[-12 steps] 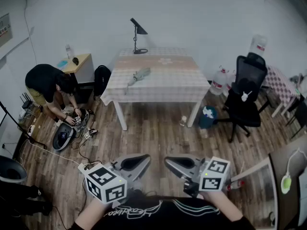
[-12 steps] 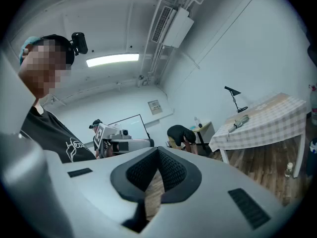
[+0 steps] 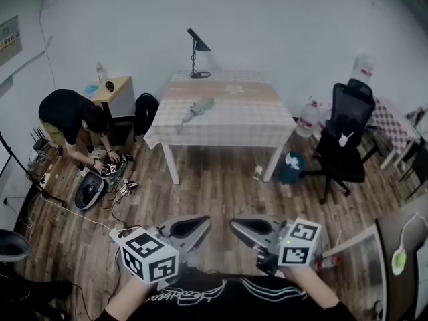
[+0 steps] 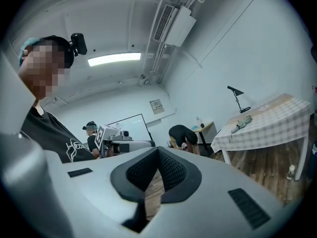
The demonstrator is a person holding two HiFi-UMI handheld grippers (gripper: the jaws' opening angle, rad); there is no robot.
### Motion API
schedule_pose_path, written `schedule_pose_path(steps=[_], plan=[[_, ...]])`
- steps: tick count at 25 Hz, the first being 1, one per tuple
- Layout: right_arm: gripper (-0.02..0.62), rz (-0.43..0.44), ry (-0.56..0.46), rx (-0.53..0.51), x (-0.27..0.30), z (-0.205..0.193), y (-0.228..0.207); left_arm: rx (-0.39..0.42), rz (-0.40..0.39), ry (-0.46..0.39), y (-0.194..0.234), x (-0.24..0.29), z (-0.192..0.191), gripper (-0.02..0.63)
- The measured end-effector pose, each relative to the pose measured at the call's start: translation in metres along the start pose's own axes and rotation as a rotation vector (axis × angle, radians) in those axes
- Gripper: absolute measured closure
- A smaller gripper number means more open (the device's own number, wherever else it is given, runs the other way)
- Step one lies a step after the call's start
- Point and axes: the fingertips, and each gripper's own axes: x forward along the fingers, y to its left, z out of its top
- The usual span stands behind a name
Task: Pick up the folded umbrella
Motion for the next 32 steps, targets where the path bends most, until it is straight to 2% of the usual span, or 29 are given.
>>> schedule_pose_path(steps=[8,15,27,32], plan=[[0.584,-0.018,-0.005,0.036,0.017,-0.012,-0.018,-0.041,-0.012,-0.003,0.027,0.005,-0.004,0.609],[0.584,-0.071,0.009,0.103,0.042,-0.012,-0.063,-0.059,-0.033,0.056,0.075,0.028,-0.012,0.609],[0.584,-0.126,0.032,0.262,0.142,-0.015,-0.169,-0.143,-0.050,0.174,0.222,0.067,-0.020,0.609],[0.584,-0.140,0.054,0.281,0.194,-0.007,-0.207,-0.167,-0.049,0.195,0.290,0.071,-0.015,0.609]])
